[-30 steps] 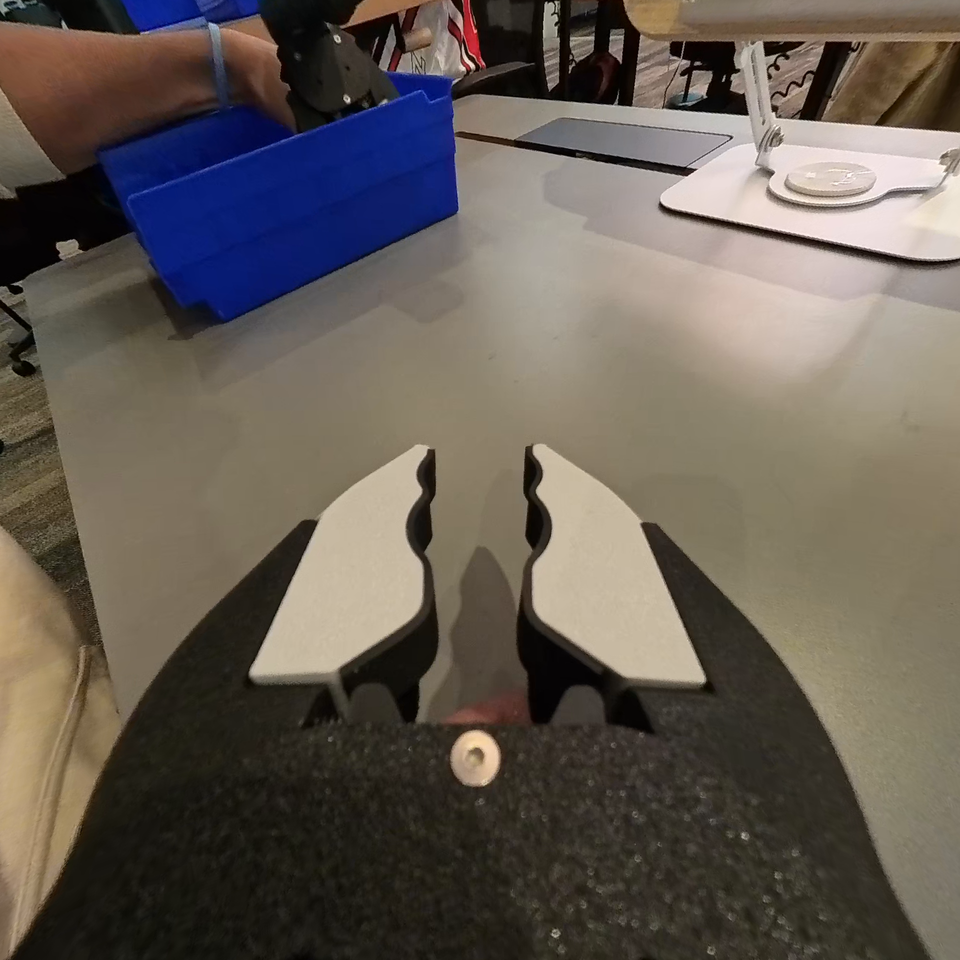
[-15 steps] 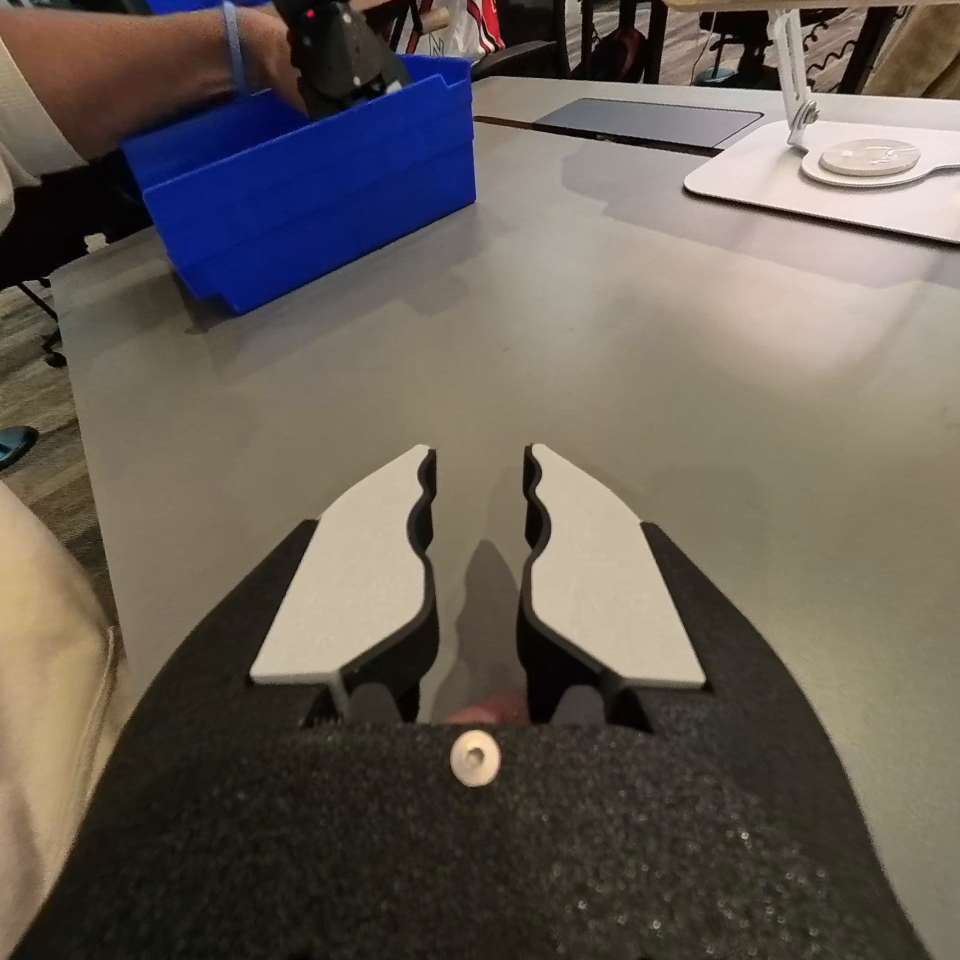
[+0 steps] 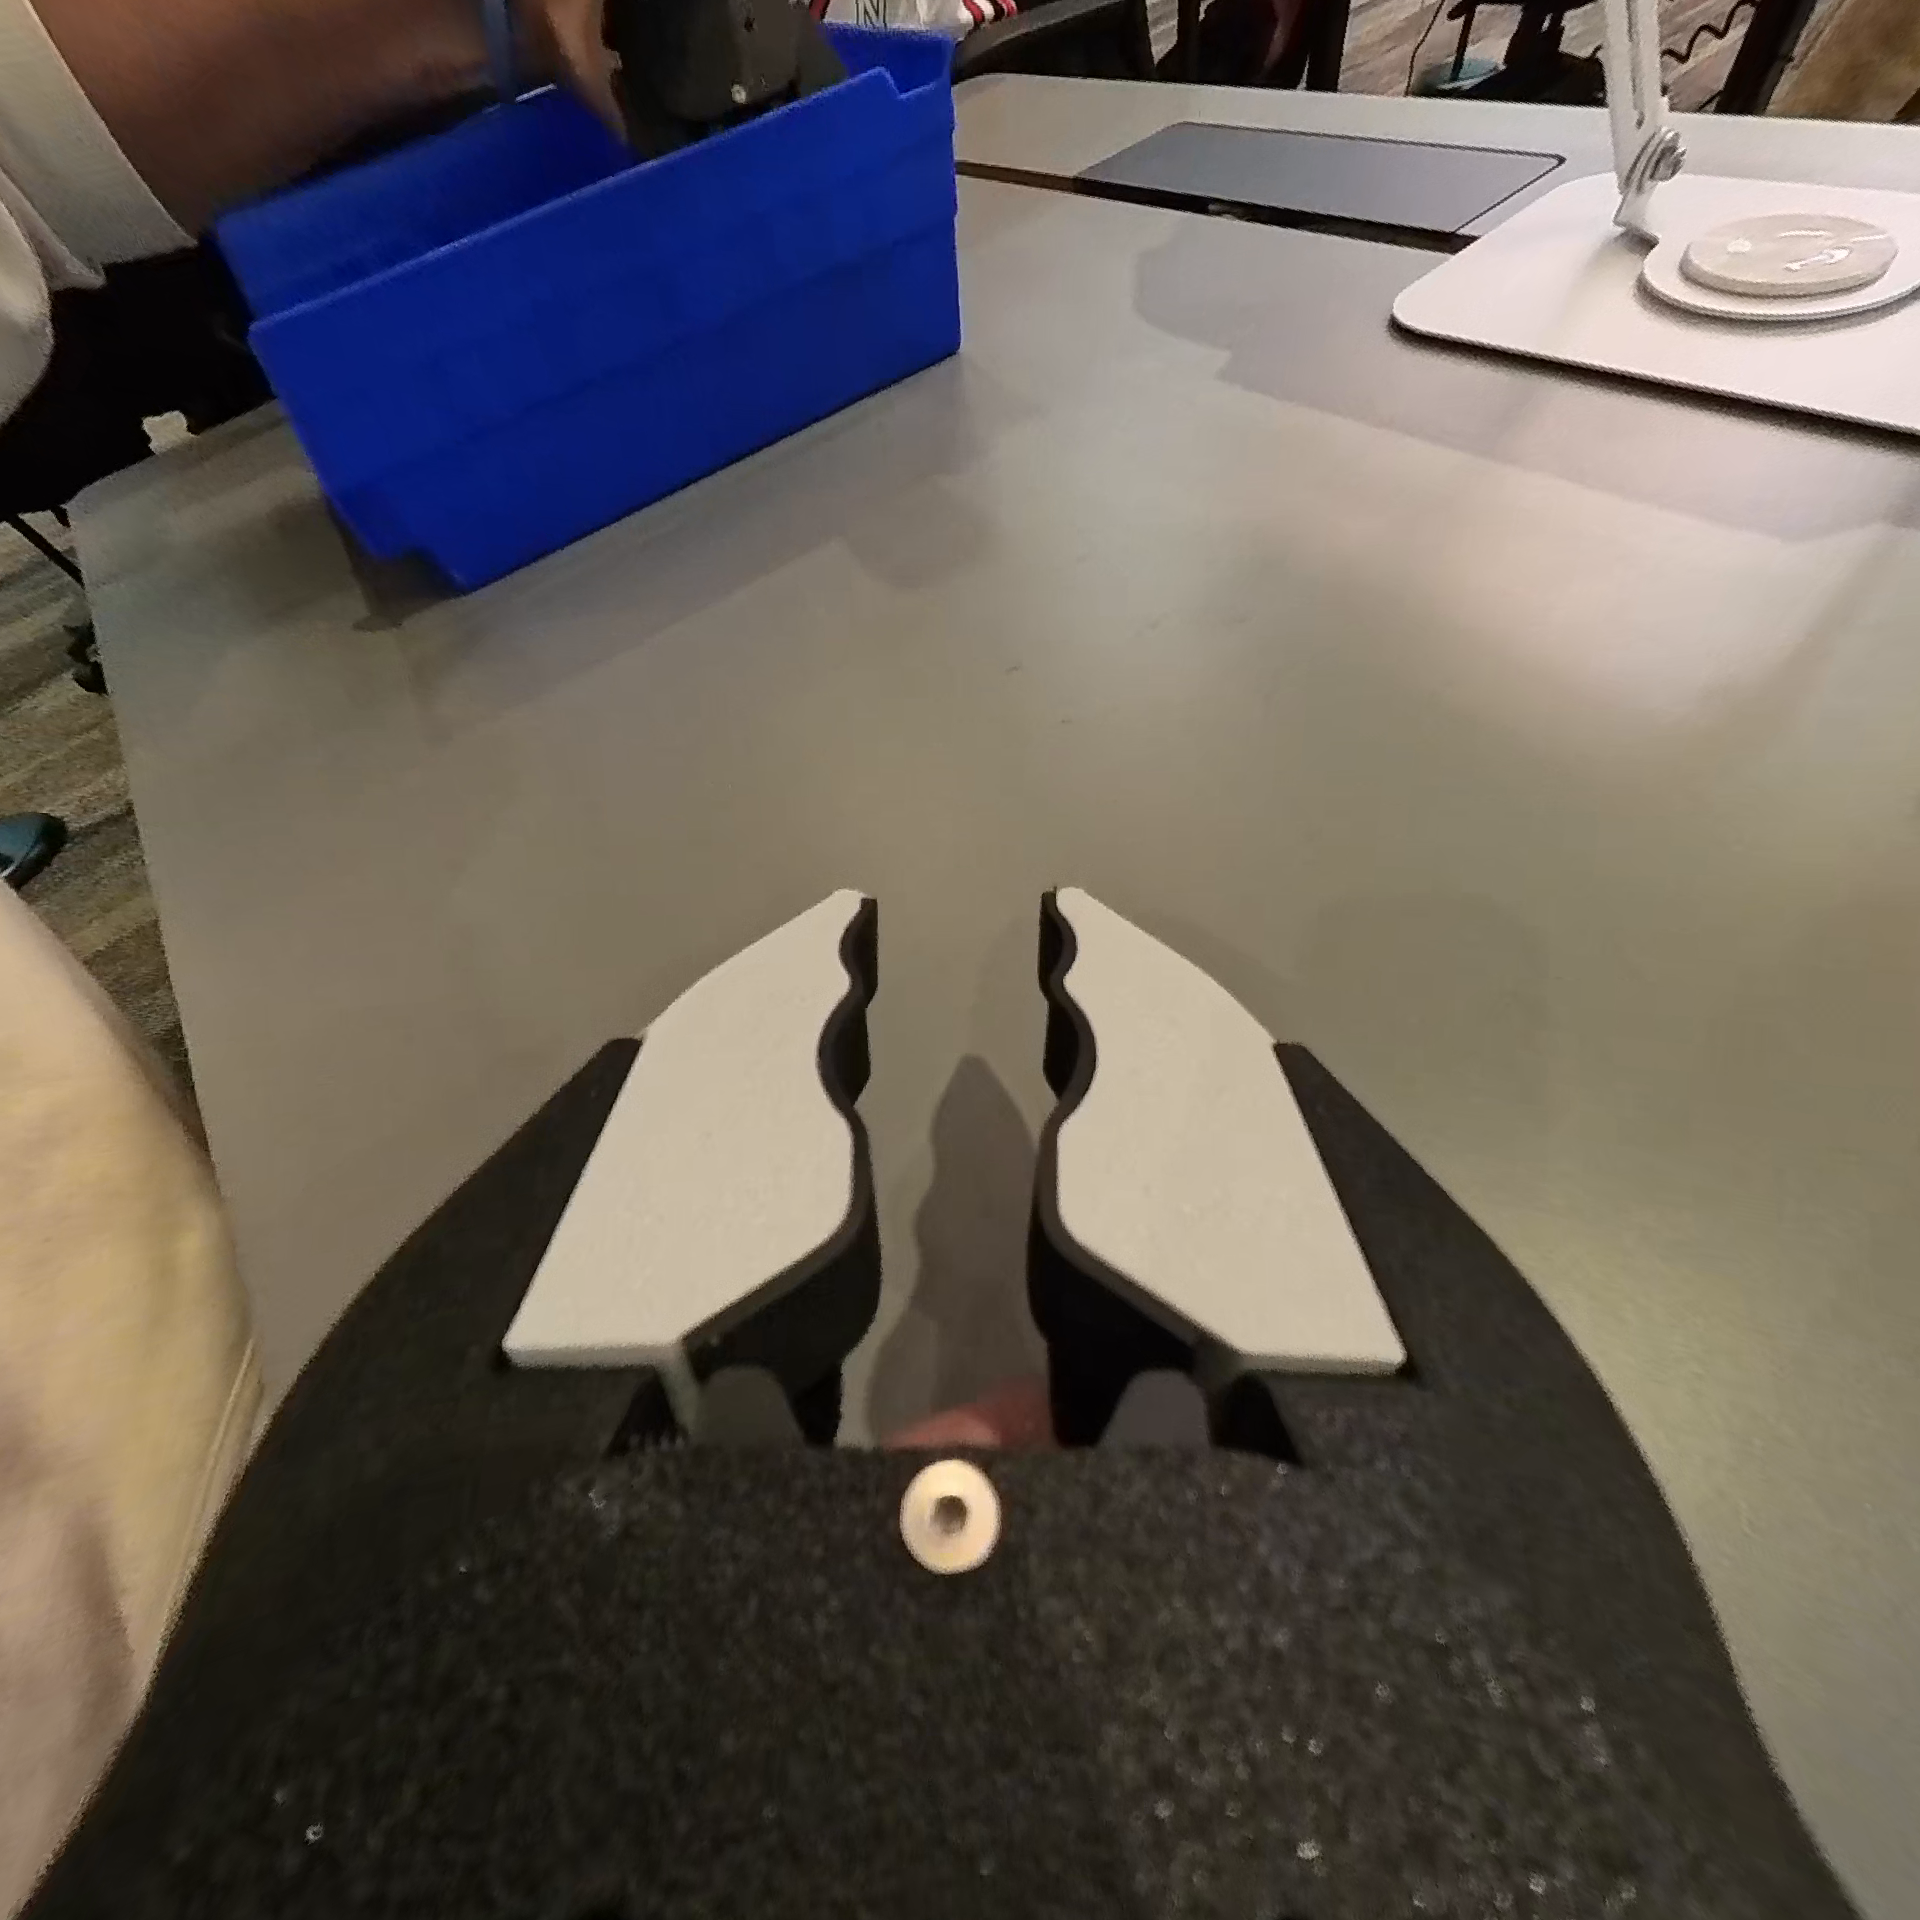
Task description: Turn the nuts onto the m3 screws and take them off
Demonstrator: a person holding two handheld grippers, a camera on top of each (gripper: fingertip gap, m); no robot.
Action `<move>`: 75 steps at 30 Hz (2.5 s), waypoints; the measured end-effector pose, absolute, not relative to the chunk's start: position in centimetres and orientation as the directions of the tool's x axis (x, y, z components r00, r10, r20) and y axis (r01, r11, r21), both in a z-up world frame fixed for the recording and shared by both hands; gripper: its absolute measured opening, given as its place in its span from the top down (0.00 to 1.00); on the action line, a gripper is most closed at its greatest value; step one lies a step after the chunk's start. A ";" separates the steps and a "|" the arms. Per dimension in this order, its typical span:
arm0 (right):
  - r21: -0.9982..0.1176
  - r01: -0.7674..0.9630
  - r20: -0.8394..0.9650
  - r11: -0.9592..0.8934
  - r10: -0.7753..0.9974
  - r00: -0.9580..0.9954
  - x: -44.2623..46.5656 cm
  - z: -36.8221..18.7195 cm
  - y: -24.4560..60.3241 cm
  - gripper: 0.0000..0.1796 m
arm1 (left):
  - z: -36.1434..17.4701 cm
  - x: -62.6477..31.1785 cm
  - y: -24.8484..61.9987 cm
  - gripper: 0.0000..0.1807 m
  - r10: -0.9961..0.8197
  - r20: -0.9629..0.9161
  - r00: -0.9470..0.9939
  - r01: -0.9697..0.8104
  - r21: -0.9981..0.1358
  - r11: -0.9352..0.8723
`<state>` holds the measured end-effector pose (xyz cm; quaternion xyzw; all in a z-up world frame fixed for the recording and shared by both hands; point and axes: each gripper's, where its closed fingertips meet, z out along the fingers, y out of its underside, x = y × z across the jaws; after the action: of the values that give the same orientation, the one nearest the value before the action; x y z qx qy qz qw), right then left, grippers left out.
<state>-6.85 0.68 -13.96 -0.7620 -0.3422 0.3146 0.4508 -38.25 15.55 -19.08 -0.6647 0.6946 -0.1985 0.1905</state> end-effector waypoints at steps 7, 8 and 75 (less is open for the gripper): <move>-0.897 0.240 -0.177 -0.371 0.799 0.575 -6.8 -14.1 0.8 0.84 | -19.0 -38.4 15.3 0.80 -0.999 -0.018 -0.046 -0.829 -0.558 0.049; -0.897 0.244 -0.173 -0.369 0.800 0.575 -6.8 -14.1 0.8 0.84 | -19.0 -38.4 15.3 0.80 -0.999 -0.022 -0.047 -0.829 -0.556 0.051; -0.930 0.085 -0.256 -0.357 0.797 0.546 -5.7 -12.2 0.5 0.88 | -17.8 -14.2 4.9 0.77 -0.961 -0.017 -0.275 -0.867 -0.427 0.256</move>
<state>-5.72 0.52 -12.20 -0.7359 -0.2996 0.3702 0.4813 -14.19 4.87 -17.76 -0.5860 0.7802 -0.1695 0.1384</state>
